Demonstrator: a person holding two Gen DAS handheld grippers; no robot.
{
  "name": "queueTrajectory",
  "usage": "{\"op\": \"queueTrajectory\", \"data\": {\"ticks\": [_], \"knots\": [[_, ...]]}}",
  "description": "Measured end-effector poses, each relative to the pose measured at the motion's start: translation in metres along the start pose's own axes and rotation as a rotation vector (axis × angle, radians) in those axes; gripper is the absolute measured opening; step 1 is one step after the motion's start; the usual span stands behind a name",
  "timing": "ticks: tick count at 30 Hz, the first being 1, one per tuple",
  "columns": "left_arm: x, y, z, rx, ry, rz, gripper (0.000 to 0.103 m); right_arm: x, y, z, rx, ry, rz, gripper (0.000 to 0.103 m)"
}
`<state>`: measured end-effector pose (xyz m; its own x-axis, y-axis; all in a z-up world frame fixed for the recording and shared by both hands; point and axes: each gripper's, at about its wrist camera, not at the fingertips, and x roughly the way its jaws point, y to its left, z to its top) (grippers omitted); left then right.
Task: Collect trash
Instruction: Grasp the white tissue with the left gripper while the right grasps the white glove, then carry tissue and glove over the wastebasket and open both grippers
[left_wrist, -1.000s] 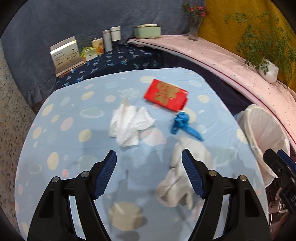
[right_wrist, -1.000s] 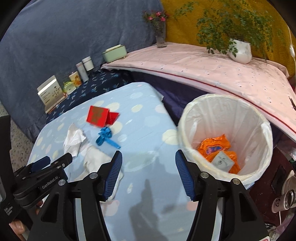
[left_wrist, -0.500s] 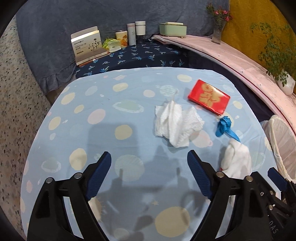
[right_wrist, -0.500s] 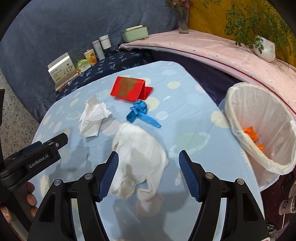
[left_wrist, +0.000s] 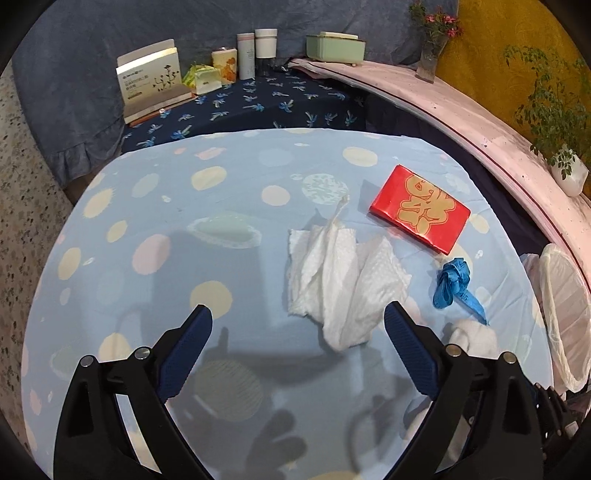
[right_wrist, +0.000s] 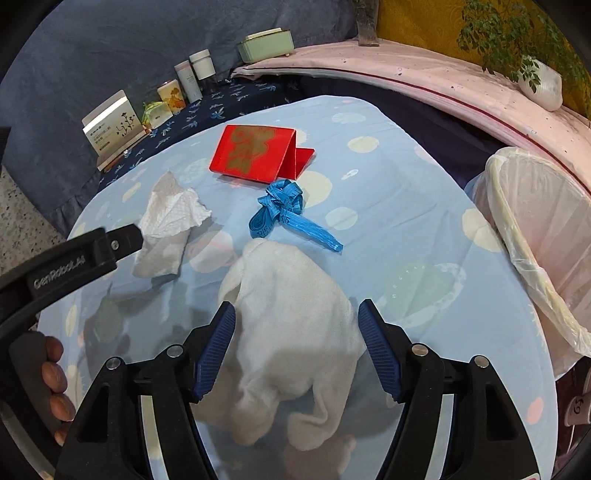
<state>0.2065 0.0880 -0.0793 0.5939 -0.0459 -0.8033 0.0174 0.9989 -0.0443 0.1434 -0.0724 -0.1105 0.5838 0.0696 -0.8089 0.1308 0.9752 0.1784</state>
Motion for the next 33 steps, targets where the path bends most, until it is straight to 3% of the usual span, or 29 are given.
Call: {"op": "queueTrajectory", "data": {"ticks": [3,6,8,10,11,13,16,25,33], "knots": [[0.016,-0.007,0.004,0.009,0.018,-0.008,0.090,0.004,-0.001,0.000,-0.005,-0.003,-0.012,0.057],[0.029,-0.012,0.005,0.015,0.033,-0.016,0.087,0.005,-0.003,0.000,-0.010,-0.010,-0.026,0.043],[0.036,-0.016,0.004,0.028,0.048,-0.039,0.071,0.005,-0.005,0.001,-0.009,-0.011,-0.026,0.030],[0.042,-0.019,0.003,0.024,0.075,-0.061,0.049,0.004,-0.008,0.002,-0.001,-0.008,-0.012,0.022],[0.042,-0.019,0.003,0.023,0.077,-0.065,0.046,0.004,-0.009,0.001,0.000,-0.007,-0.008,0.018],[0.040,-0.020,0.001,0.031,0.071,-0.090,0.026,0.002,-0.009,0.002,-0.005,-0.008,-0.008,0.014],[0.034,-0.020,-0.001,0.018,0.074,-0.110,0.017,-0.004,-0.009,0.002,-0.006,-0.017,-0.007,0.013],[-0.007,-0.033,-0.004,0.010,0.026,-0.130,0.015,-0.046,-0.025,0.013,0.023,-0.100,-0.009,0.013],[-0.050,-0.079,-0.008,0.079,-0.024,-0.177,0.015,-0.085,-0.057,0.018,0.068,-0.172,-0.025,0.013]]}}
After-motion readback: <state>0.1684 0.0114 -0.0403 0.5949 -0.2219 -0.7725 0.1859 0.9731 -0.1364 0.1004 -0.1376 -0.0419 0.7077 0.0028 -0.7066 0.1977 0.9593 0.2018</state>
